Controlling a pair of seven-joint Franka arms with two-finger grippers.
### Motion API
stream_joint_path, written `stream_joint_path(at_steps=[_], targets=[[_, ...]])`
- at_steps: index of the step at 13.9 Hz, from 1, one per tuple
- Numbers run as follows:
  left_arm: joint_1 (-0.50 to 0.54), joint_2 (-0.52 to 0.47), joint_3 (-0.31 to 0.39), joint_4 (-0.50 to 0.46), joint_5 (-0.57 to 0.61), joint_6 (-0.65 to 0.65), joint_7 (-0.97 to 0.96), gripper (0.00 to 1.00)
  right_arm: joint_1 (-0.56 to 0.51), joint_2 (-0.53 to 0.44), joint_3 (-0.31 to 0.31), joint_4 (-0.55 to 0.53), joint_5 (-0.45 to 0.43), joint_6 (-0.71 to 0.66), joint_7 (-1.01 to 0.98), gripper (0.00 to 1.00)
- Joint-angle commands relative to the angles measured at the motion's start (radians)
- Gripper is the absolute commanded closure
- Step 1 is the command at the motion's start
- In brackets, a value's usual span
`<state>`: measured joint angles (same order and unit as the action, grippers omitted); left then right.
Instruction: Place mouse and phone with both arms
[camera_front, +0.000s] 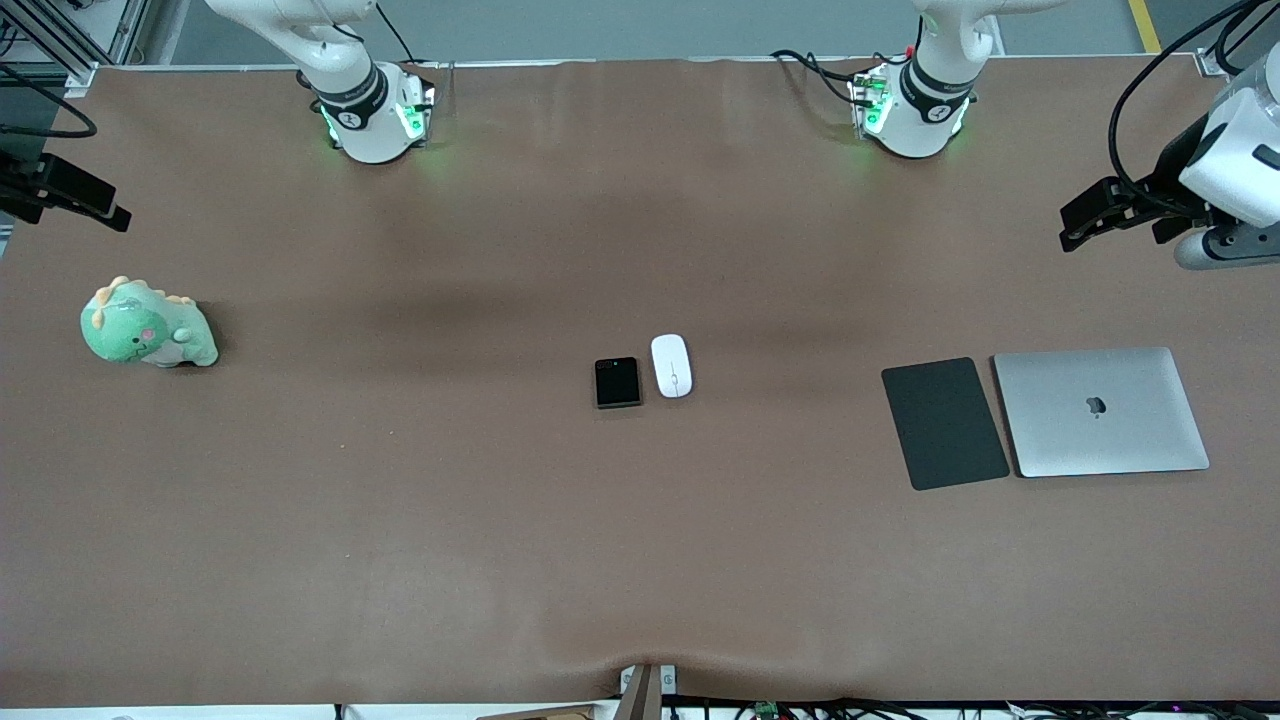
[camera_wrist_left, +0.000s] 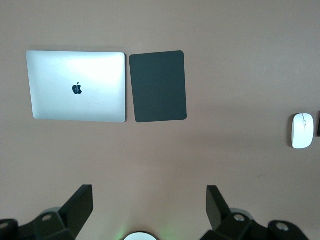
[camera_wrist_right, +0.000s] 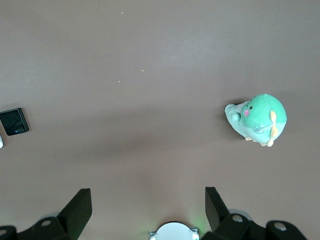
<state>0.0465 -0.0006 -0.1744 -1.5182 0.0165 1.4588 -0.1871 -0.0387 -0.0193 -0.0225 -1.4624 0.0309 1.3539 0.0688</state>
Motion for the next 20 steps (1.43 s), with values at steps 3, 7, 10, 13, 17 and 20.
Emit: stream_joint_path(at_steps=[3, 7, 10, 13, 17, 20], targets=[[-0.011, 0.057, -0.005, 0.033, 0.002, -0.003, -0.006, 0.0, -0.006, -0.014, 0.006, -0.009, -0.011, 0.004, 0.0, 0.0], [-0.043, 0.088, -0.005, 0.032, -0.004, 0.02, -0.055, 0.0, -0.006, -0.014, 0.006, -0.009, -0.011, 0.005, 0.0, 0.0], [-0.086, 0.117, -0.005, 0.03, -0.003, 0.044, -0.121, 0.0, -0.006, -0.014, 0.006, -0.009, -0.011, 0.005, 0.0, 0.0], [-0.1, 0.139, -0.007, 0.029, -0.003, 0.069, -0.138, 0.0, -0.004, -0.014, 0.006, -0.009, -0.009, 0.005, 0.0, 0.0], [-0.132, 0.185, -0.005, 0.024, -0.003, 0.115, -0.141, 0.0, -0.004, -0.014, 0.006, -0.009, -0.011, 0.005, 0.0, 0.0], [-0.163, 0.217, -0.005, 0.021, -0.004, 0.149, -0.147, 0.0, -0.003, -0.014, 0.006, -0.009, -0.011, 0.005, 0.0, 0.0]])
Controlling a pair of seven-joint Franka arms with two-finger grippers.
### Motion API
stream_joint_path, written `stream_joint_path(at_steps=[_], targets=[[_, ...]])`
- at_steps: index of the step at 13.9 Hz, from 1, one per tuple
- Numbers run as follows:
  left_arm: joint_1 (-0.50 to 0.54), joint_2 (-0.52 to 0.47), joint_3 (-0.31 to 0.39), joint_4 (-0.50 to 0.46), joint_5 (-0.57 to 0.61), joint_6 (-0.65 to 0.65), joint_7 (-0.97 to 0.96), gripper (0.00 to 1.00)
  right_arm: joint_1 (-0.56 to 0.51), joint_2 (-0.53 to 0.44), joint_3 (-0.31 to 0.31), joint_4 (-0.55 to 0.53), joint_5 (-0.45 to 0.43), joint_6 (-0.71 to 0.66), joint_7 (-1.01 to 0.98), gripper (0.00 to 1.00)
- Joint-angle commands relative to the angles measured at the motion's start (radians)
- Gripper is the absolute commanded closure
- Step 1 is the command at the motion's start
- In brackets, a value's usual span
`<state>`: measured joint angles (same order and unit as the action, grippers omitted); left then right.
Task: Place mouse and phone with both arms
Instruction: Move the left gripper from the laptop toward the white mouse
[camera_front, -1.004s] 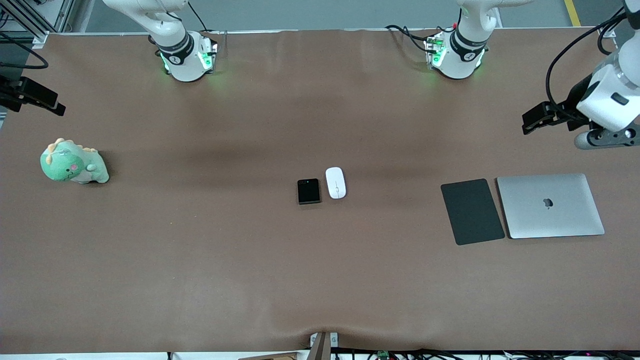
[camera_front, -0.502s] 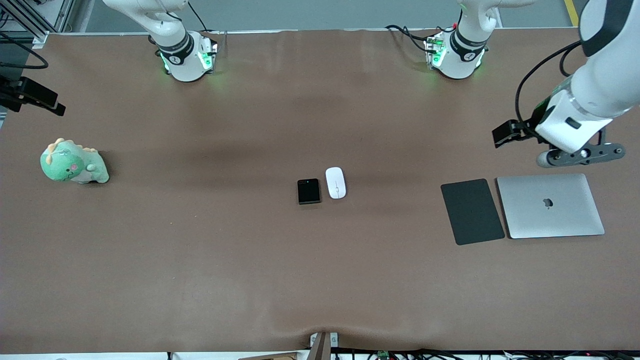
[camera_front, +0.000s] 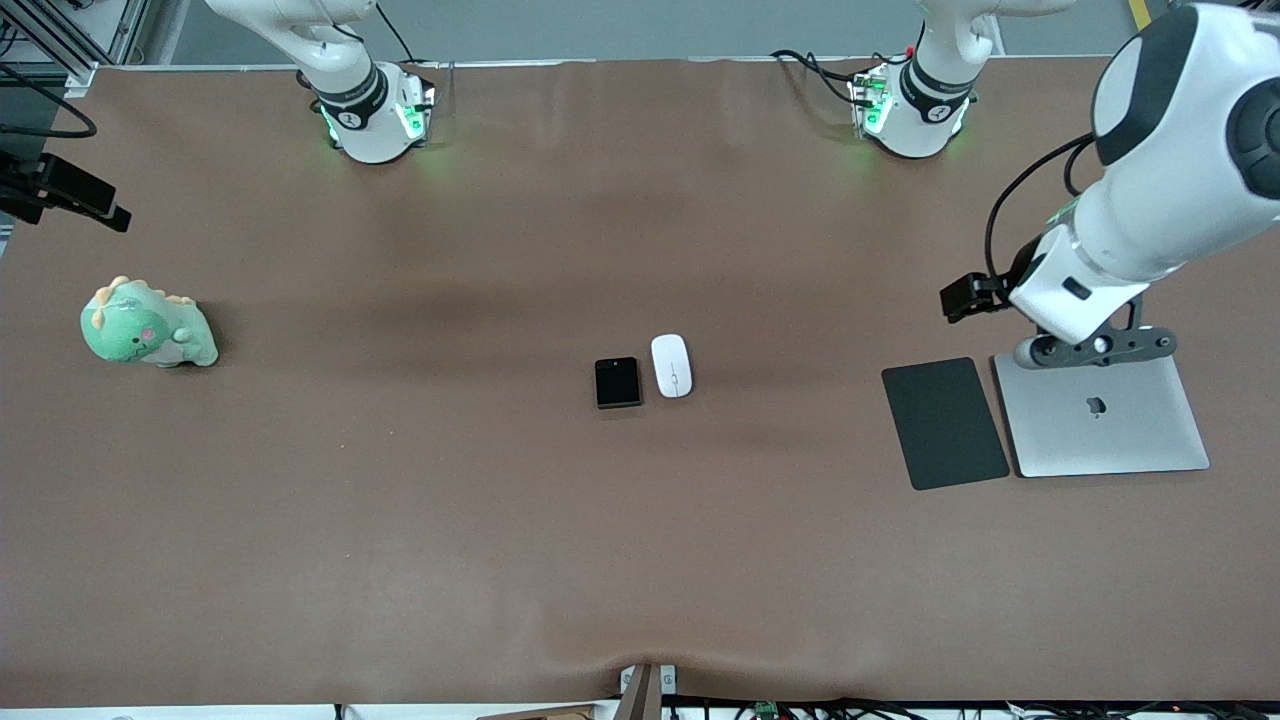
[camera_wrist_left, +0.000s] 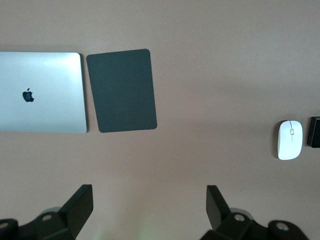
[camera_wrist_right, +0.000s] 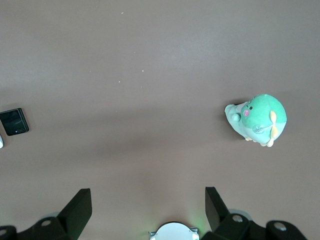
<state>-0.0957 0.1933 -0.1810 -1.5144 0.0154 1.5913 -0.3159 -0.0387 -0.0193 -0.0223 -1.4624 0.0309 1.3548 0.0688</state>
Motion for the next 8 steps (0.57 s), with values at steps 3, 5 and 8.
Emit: stream_joint_path(at_steps=[3, 5, 8], targets=[[-0.061, 0.055, 0.002, 0.013, -0.003, 0.056, -0.06, 0.0, -0.004, -0.014, 0.005, -0.009, -0.011, 0.004, 0.0, 0.0], [-0.091, 0.061, 0.002, -0.019, -0.003, 0.113, -0.104, 0.0, -0.003, -0.013, 0.005, -0.009, -0.009, 0.004, 0.0, 0.0], [-0.149, 0.087, 0.0, -0.05, -0.003, 0.177, -0.199, 0.0, -0.003, -0.013, 0.005, -0.009, -0.013, 0.006, 0.0, 0.0]])
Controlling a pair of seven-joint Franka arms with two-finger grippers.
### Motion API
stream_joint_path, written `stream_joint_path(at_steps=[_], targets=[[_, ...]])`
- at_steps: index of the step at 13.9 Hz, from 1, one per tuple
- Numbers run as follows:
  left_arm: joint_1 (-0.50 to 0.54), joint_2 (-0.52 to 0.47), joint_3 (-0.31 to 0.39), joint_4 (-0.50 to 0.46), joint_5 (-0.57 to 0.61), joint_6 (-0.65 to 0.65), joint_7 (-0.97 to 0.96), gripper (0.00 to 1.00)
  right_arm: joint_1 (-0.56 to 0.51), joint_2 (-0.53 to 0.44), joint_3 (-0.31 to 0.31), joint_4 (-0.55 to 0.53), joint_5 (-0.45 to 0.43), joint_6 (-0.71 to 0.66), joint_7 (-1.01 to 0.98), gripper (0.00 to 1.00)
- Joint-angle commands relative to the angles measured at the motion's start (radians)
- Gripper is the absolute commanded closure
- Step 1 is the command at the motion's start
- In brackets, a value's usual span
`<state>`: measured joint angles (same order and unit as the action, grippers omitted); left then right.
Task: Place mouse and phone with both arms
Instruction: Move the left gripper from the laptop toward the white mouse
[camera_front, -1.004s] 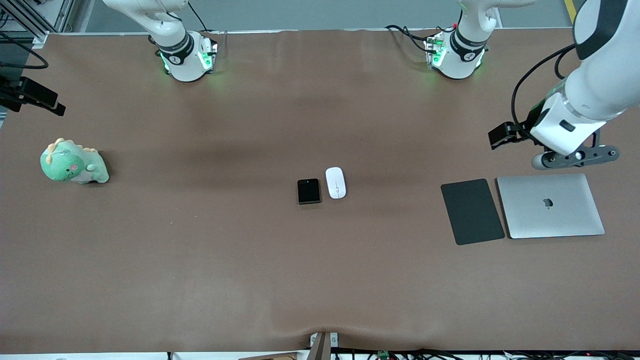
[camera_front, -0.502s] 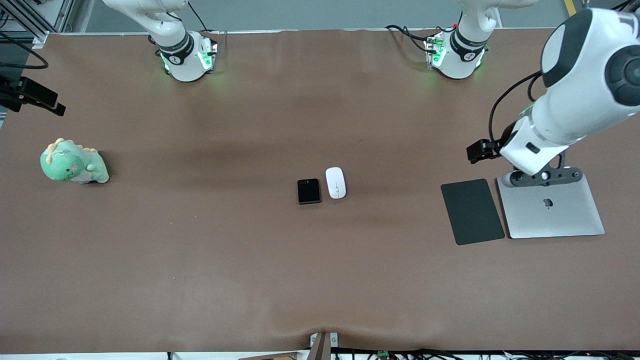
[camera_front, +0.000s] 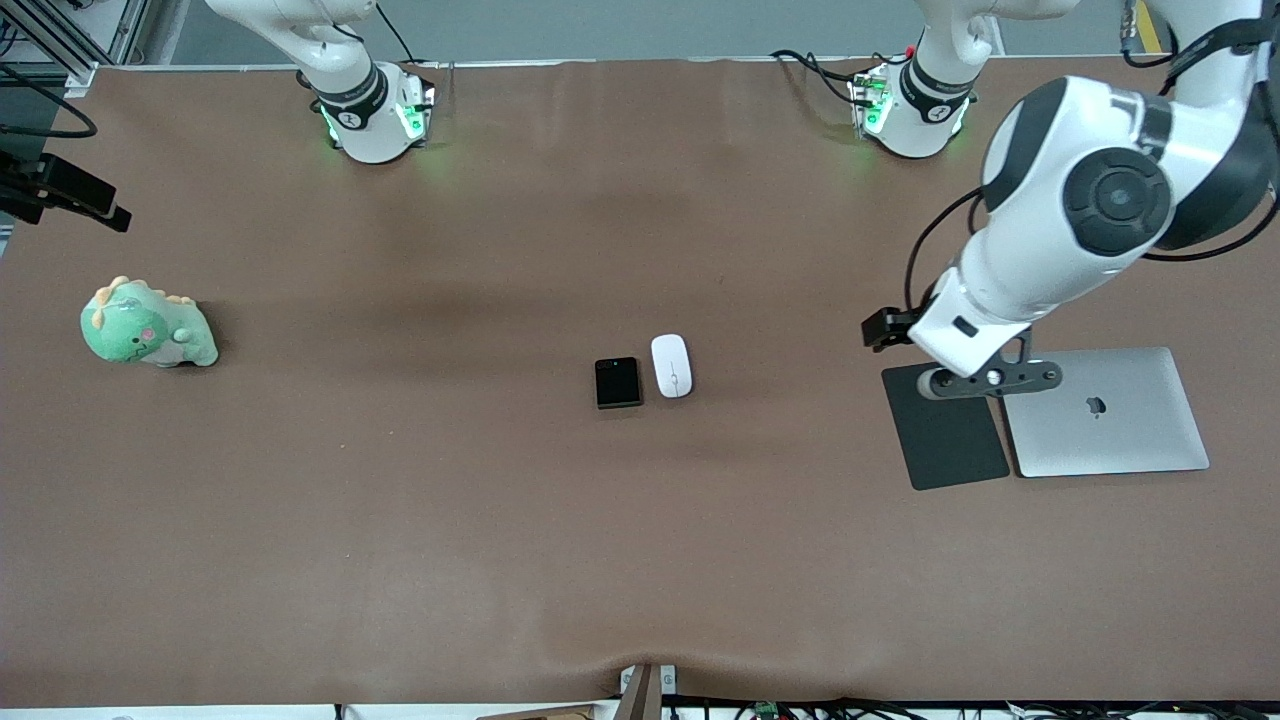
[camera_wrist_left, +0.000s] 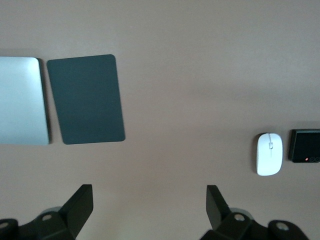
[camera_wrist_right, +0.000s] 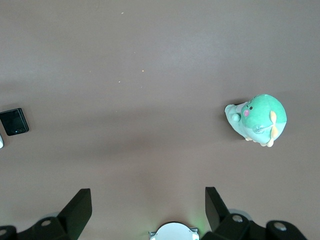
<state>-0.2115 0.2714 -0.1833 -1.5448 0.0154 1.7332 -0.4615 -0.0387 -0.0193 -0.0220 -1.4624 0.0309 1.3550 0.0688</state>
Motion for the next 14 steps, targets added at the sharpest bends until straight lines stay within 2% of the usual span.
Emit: stream_joint_path(at_steps=[1, 8, 14], targets=[[-0.055, 0.024, 0.002, -0.018, -0.003, 0.046, -0.069, 0.0, -0.004, -0.013, 0.005, -0.009, -0.011, 0.01, 0.0, 0.0], [-0.17, 0.13, 0.004, -0.025, 0.0, 0.183, -0.207, 0.0, -0.006, -0.013, 0.005, -0.009, -0.011, 0.012, 0.0, 0.0], [-0.261, 0.262, 0.004, -0.017, 0.006, 0.339, -0.36, 0.0, -0.006, -0.013, 0.005, -0.009, -0.011, 0.012, 0.0, 0.0]])
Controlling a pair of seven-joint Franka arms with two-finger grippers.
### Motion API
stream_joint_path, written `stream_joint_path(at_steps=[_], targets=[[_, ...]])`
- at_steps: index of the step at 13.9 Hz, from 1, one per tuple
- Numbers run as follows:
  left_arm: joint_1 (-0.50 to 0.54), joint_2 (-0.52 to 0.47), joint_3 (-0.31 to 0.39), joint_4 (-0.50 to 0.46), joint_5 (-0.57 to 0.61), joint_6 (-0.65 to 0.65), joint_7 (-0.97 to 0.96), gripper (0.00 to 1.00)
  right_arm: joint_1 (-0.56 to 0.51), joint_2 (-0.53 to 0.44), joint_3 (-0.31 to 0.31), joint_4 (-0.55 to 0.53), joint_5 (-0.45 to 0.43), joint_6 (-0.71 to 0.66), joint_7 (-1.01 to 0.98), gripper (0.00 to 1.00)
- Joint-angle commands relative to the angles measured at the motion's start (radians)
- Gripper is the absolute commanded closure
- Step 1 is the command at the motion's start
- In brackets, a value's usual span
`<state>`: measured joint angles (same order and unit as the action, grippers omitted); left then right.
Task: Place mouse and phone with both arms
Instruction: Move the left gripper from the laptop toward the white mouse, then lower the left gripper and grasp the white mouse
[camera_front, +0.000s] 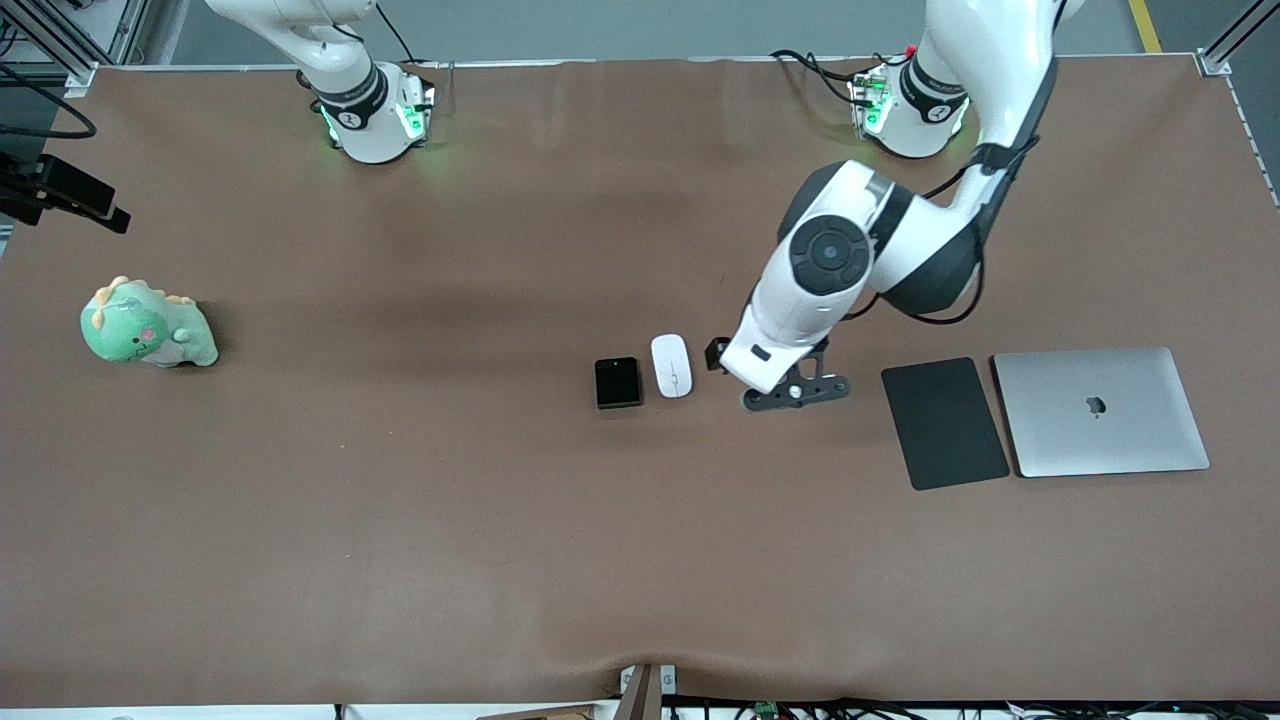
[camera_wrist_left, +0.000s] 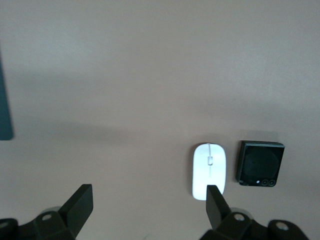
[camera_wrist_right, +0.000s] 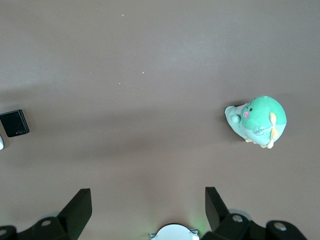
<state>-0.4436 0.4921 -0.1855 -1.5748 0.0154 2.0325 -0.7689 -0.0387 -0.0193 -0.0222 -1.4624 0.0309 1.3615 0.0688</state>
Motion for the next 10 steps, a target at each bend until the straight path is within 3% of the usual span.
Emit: stream_joint_path(at_steps=[1, 6, 10], targets=[[-0.047, 0.068, 0.006, 0.019, 0.008, 0.063, -0.079, 0.0, -0.006, -0.013, 0.005, -0.009, -0.011, 0.005, 0.0, 0.0], [-0.112, 0.173, 0.006, 0.021, 0.011, 0.195, -0.156, 0.0, -0.006, -0.013, 0.005, -0.009, -0.013, 0.005, 0.0, 0.0], [-0.138, 0.223, 0.011, 0.019, 0.014, 0.256, -0.181, 0.07, -0.006, -0.013, 0.005, -0.009, -0.013, 0.005, 0.0, 0.0]])
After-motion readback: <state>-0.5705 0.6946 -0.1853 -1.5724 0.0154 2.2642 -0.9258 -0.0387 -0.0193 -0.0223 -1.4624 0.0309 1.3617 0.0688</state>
